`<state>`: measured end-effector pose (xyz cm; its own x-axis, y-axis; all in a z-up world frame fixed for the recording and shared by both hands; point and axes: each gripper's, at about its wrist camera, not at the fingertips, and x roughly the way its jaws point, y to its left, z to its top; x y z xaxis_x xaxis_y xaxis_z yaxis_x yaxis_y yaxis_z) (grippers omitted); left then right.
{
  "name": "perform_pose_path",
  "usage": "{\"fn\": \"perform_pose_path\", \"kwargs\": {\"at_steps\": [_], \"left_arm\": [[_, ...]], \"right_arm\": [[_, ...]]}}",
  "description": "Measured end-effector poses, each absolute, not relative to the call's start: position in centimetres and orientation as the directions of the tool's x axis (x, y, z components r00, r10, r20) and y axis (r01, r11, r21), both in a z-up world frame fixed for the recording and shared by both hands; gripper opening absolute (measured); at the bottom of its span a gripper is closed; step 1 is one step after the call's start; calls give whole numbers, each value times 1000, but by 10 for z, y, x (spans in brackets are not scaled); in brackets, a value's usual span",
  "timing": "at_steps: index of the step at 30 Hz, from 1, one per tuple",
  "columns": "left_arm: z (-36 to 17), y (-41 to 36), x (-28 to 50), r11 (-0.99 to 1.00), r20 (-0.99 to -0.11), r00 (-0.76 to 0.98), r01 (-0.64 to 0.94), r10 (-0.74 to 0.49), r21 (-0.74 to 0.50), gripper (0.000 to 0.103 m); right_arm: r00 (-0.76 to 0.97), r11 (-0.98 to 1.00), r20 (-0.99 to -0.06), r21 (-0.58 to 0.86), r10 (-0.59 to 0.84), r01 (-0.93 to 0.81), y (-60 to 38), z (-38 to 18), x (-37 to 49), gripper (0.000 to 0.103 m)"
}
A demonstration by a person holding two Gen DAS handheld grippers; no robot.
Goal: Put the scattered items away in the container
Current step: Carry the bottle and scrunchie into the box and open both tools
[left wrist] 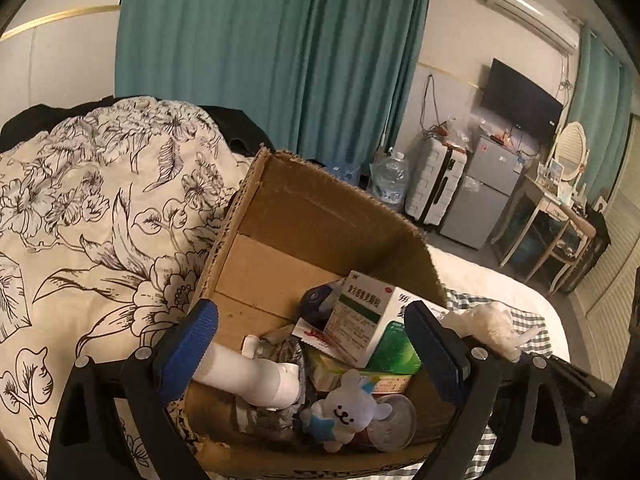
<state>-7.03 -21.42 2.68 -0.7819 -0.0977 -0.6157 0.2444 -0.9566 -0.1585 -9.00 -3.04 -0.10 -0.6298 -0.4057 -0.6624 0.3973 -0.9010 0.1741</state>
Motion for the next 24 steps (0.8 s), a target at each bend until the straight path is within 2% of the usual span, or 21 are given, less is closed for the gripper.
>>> {"fn": "perform_pose_path", "kwargs": {"at_steps": [2,4,5,6,13,18,24], "left_arm": [[27,-214,-70,-955,-617,-781,247,-98,-162,97],[27,-215,-70,-957,-616,-781,245,-99,-158,97],[26,-214,-70,-957,-616,-781,246,-102,-153,97],[26,-214,-69,-957,-615,-782,246,-102,-154,97],[25,-200,-69,-963,-620,-776,242,-118,-120,99],[24,-174,-68,-976,-619,-778,204,-111,-82,103],[20,-109,-54,-993,-598,-799,109,-63,-41,103]], "right_arm": [[-622,-900,-670,175,-406,399,-34,-5,-91,27],[-618,-900,-674,177,-405,397,-37,-7,-91,47],[-618,-900,-672,183,-408,395,-36,-7,-89,74],[-623,-901,-666,189,-410,390,-35,-6,-88,89],[-683,-935,-646,159,-341,316,4,7,-80,89],[-714,-960,-642,167,-280,226,71,23,-70,89],[-749,-986,-646,31,-145,164,139,31,-50,89]]}}
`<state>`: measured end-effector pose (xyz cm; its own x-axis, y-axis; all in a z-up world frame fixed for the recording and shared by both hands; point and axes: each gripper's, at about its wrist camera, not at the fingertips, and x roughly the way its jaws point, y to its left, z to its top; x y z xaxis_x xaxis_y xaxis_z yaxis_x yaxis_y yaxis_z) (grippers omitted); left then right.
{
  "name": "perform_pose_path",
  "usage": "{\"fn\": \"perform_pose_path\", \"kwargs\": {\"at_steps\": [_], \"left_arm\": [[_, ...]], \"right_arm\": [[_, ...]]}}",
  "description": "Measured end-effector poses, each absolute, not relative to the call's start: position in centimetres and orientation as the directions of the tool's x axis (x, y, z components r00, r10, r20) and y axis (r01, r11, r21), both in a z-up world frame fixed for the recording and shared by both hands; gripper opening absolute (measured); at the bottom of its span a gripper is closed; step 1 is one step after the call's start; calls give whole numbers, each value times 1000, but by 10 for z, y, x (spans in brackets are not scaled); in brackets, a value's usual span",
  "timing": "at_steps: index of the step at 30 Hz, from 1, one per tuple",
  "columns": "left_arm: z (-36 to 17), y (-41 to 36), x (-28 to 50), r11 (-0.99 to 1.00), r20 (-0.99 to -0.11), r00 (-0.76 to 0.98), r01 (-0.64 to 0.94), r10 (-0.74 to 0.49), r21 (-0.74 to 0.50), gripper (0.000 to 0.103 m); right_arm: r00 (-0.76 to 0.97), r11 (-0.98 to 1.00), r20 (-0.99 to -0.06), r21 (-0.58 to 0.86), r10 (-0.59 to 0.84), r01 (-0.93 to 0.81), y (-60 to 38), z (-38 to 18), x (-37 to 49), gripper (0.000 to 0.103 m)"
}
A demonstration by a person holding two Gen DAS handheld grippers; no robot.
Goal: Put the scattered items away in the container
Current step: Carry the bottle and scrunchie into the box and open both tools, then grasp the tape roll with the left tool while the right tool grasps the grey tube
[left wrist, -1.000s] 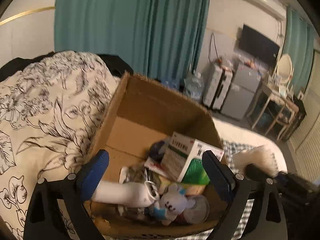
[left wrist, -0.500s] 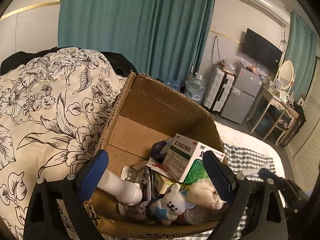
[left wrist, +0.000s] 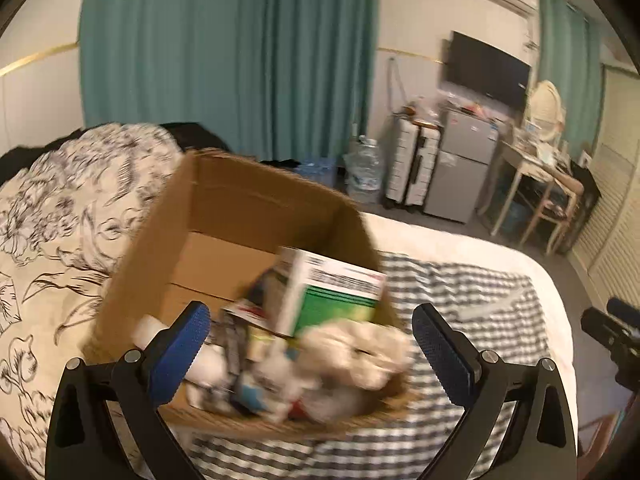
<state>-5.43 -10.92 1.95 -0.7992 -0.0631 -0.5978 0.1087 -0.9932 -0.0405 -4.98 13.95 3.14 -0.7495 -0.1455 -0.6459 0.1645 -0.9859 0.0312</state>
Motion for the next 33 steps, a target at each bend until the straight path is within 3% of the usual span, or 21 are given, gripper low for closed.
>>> {"fn": "perform_pose_path", "kwargs": {"at_steps": [4,7,11,19,27,33], "left_arm": [[1,-49,-48,-998,-620,-784,-14,48,-59,103],[-19,-9,-46,-997,-640,-765,-53,77,-56,103],[-55,38,-55,-997,-675,-738,-33,-27,76,103],[-127,40,-104,-989,-766,-629,134,-134,63,103],[-159,12,-148,-881,-711,-555,428,-432,201,103],[-181,12,-170,-829,-723,-478,506,-499,237,103]], "right_arm": [[-767,-992,-638,-35,-74,125,173,24,-38,90],[-767,-995,-636,11,-80,94,195,15,-39,92],[-760,-992,-638,81,-125,95,215,7,-48,92],[-772,-979,-612,191,-171,66,245,-11,-61,92],[-768,-965,-607,259,-202,48,263,-31,-74,92],[-761,-960,-615,279,-208,37,268,-45,-85,92]]}}
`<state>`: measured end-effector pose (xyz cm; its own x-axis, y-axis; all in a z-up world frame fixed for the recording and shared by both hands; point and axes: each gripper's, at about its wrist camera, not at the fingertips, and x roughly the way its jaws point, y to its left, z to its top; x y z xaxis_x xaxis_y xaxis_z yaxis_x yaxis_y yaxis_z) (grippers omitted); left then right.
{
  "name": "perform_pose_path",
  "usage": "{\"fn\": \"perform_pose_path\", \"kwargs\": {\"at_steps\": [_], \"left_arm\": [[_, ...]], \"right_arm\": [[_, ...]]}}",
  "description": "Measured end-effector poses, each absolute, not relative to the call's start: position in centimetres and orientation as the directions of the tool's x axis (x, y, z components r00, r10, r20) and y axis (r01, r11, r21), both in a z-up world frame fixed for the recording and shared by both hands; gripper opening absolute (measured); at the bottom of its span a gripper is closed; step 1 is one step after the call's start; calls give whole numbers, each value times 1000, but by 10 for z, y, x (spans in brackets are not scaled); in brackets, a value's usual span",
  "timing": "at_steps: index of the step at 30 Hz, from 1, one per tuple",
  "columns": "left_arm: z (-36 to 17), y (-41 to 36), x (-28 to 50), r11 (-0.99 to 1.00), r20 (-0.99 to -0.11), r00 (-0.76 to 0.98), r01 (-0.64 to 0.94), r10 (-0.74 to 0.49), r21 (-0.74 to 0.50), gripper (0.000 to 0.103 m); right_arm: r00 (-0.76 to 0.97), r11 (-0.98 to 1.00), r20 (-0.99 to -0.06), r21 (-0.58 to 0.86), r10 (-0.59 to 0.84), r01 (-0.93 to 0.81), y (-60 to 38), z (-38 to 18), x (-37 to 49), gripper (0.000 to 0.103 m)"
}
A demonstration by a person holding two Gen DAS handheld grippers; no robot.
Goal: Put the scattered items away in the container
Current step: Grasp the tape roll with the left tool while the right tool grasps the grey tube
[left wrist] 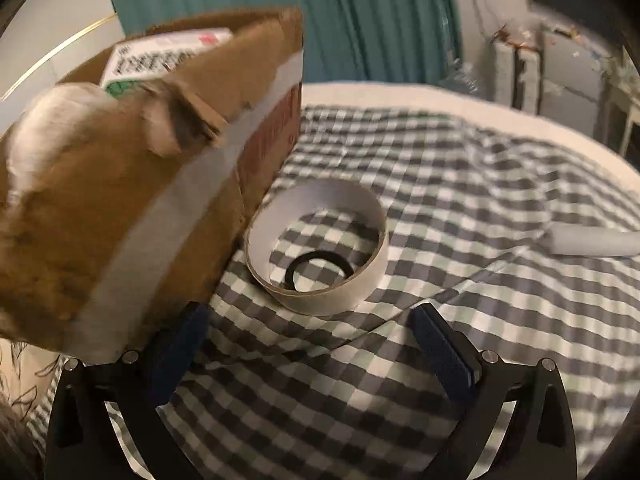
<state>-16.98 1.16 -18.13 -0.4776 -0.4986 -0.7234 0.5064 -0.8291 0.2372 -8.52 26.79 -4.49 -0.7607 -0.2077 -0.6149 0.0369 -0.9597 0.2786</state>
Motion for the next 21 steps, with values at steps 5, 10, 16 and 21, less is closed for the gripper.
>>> {"fn": "perform_pose_path", "kwargs": {"at_steps": [5,10,16,21], "left_arm": [[-182,11,-180,-812,-711,-474,534,-520,238,103],[-182,-6,-198,-780,-760,-436,609,-482,145,103],[-184,-18,-211,-753,-778,-436,654,-452,71,103],[-185,-27,-223,-734,-785,-434,678,-441,37,103]], "right_arm": [[-759,-957,-616,289,-212,32,265,-55,-97,92],[-738,-965,-643,260,-205,42,254,-68,-106,92],[-715,-972,-665,221,-214,84,237,-84,-124,92],[-690,-971,-691,225,-217,80,228,-105,-161,92]]}}
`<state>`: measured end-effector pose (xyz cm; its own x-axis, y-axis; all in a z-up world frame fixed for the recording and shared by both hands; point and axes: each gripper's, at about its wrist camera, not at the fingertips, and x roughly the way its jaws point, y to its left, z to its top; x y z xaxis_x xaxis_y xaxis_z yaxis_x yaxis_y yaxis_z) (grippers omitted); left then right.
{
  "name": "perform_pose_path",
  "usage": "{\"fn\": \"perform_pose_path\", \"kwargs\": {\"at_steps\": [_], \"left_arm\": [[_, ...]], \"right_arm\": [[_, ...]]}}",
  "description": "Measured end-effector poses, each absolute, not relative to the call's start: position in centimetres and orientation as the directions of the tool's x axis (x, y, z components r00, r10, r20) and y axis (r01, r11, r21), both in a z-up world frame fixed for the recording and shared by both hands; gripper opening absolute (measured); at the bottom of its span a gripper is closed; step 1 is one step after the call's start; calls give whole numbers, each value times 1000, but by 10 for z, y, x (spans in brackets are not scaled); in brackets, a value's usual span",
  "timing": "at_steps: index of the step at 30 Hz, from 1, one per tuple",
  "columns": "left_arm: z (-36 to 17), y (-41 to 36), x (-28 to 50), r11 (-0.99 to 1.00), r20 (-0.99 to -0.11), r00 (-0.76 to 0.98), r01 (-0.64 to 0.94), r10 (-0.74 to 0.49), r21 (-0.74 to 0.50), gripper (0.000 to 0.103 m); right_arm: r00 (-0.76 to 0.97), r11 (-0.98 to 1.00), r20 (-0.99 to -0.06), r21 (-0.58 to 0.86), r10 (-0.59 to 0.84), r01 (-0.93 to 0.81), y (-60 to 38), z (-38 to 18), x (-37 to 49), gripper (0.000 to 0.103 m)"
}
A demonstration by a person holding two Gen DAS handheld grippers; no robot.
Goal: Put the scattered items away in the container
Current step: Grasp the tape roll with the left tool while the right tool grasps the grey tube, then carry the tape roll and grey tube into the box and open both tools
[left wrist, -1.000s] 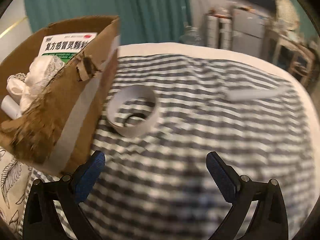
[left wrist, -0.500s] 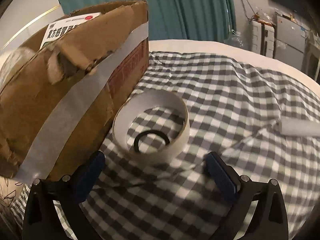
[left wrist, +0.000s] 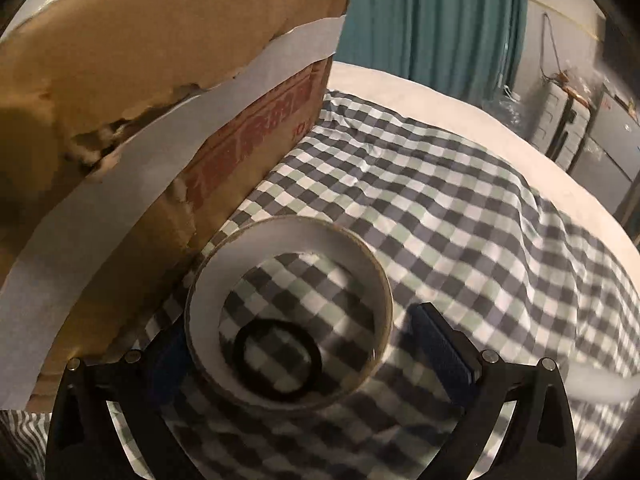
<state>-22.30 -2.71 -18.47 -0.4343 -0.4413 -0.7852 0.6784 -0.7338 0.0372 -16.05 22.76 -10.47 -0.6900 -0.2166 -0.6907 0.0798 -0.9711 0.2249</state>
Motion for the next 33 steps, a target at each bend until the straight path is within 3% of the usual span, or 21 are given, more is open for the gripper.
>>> {"fn": "perform_pose_path", "kwargs": {"at_steps": [5,8,10,11,12,13,14,15,19,26,33], "left_arm": [[-187,-32,-229,-735,-780,-448,677,-437,23,103],[-188,-36,-233,-738,-779,-455,675,-431,14,103],[-191,-39,-235,-751,-775,-476,660,-416,-2,103],[-192,-40,-235,-762,-774,-487,648,-405,-8,103],[-193,-41,-231,-772,-774,-495,636,-396,-12,103],[-192,-42,-226,-783,-774,-504,622,-385,-16,103],[-192,-42,-224,-795,-774,-513,606,-371,-20,103],[-192,-41,-219,-807,-775,-520,590,-359,-22,102],[-186,-37,-203,-844,-769,-545,536,-335,-12,83],[-171,-31,-162,-885,-795,-537,466,-283,1,83],[-125,-12,-101,-942,-747,-623,335,-232,13,83]], "right_arm": [[-687,-935,-693,351,-218,-57,226,-132,-208,92],[-662,-929,-729,345,-175,-134,217,-147,-238,89],[-632,-952,-768,259,-102,-161,208,-156,-249,75],[-630,-966,-775,202,-56,-162,205,-157,-247,57],[-631,-974,-775,168,-35,-152,204,-156,-243,47],[-638,-976,-769,170,-46,-135,207,-155,-238,42],[-649,-973,-758,195,-70,-124,214,-152,-231,21],[-656,-967,-749,225,-95,-116,222,-149,-223,13],[-654,-962,-745,254,-131,-96,250,-135,-189,13],[-659,-952,-735,292,-159,-96,278,-98,-122,13],[-671,-968,-730,240,-127,-79,280,-66,-63,13]]}}
